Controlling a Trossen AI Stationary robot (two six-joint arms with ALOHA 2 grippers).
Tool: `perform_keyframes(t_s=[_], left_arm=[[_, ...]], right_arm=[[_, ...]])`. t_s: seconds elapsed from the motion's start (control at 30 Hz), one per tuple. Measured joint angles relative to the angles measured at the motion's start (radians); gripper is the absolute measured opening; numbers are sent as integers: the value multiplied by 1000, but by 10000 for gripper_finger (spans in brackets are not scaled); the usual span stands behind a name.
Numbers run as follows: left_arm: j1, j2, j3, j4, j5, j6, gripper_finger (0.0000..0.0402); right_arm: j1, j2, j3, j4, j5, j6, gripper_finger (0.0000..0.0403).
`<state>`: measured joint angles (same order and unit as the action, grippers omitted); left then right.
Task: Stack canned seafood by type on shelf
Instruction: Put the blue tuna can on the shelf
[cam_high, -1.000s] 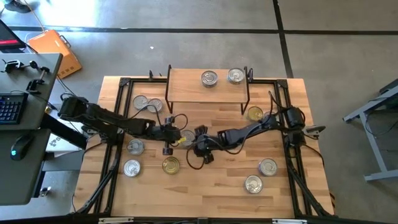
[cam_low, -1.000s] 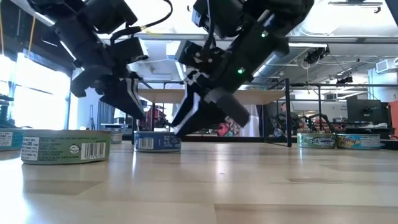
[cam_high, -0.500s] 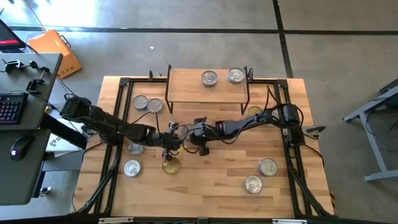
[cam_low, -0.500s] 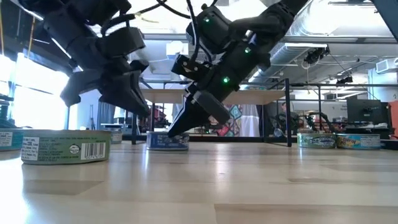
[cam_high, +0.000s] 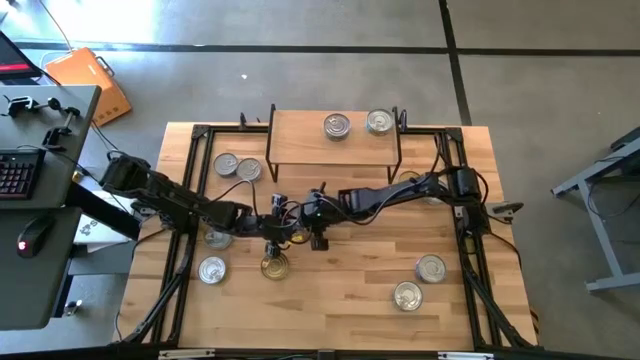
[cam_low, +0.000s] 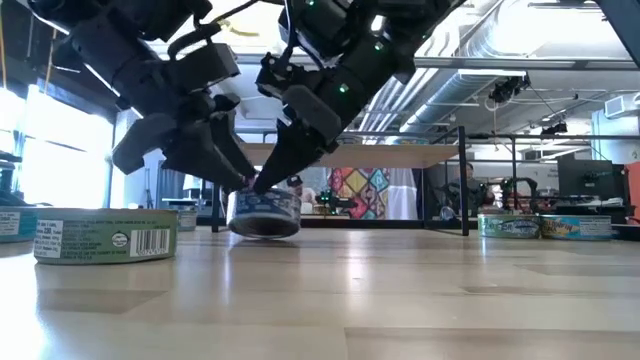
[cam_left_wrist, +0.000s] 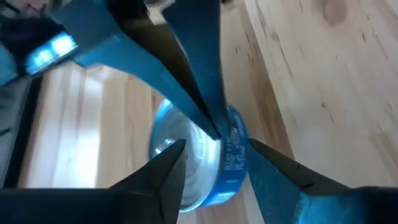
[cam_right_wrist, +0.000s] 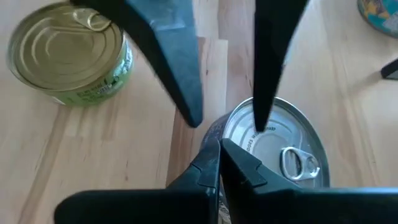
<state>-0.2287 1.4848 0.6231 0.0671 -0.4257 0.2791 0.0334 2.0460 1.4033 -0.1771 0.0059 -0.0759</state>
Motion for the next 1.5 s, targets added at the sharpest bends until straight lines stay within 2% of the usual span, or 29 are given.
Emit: perform_keyframes(t_s=[0.2,0.33,0.6,0.73,0.9,1.0,1.13,1.27,1.4,1.5], left_arm=[[-1,70,-1,5,3,-15,157],[-1,128,1,29,-33,-3,157],[-1,204,3,185,-120,4,156],[8,205,2,191,-78,2,155],[39,206,1,190,23,-17,134],[63,206,1,186,82,-22,109],[89,206,0,191,104,-18,59],[98,206,0,190,122,-4,9],[97,185,9,172,135,-9,6],[86,159,21,149,158,-35,1]], right_arm=[[0,0,3,3,0,32,0],[-1,0,3,13,0,64,0],[-2,0,3,19,2,77,0],[19,-21,3,-20,40,72,0],[86,-91,-7,-188,182,105,0],[134,-157,-64,-249,256,137,0],[182,-267,-207,-242,290,211,0],[206,-375,-382,-106,303,233,0],[211,-421,-520,80,299,206,2],[202,-424,-581,209,299,119,19]])
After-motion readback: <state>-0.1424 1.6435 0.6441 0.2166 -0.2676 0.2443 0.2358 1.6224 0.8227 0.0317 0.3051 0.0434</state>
